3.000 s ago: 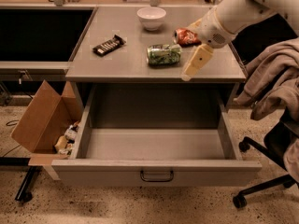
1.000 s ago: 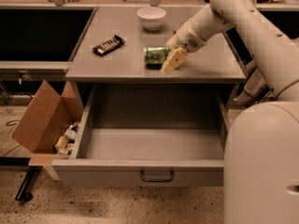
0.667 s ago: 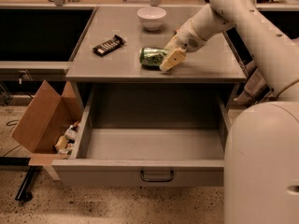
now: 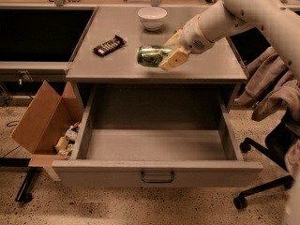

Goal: Place green can into top drawer

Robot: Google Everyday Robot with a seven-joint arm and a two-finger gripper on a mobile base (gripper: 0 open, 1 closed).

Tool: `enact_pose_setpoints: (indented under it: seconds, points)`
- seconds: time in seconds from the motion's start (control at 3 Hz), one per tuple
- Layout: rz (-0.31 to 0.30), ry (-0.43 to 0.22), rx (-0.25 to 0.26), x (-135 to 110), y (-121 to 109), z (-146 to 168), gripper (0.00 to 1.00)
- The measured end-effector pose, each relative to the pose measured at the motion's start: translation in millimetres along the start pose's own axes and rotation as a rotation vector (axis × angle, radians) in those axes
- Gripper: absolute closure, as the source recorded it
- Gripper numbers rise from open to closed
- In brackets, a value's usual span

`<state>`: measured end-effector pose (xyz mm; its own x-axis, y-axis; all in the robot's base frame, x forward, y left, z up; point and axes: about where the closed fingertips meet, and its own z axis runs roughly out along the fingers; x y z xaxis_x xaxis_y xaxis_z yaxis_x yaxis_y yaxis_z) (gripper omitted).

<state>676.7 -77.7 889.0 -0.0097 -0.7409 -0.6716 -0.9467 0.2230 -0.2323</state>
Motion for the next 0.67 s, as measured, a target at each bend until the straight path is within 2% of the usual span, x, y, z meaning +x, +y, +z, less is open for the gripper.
enact_pose_setpoints:
  seconds: [0.33,0.67]
  points:
    - [0.030,-0.035,0.017,6.2,37.0,-7.3,1.00]
    - [0.030,-0.036,0.017,6.0,37.0,-7.3,1.00]
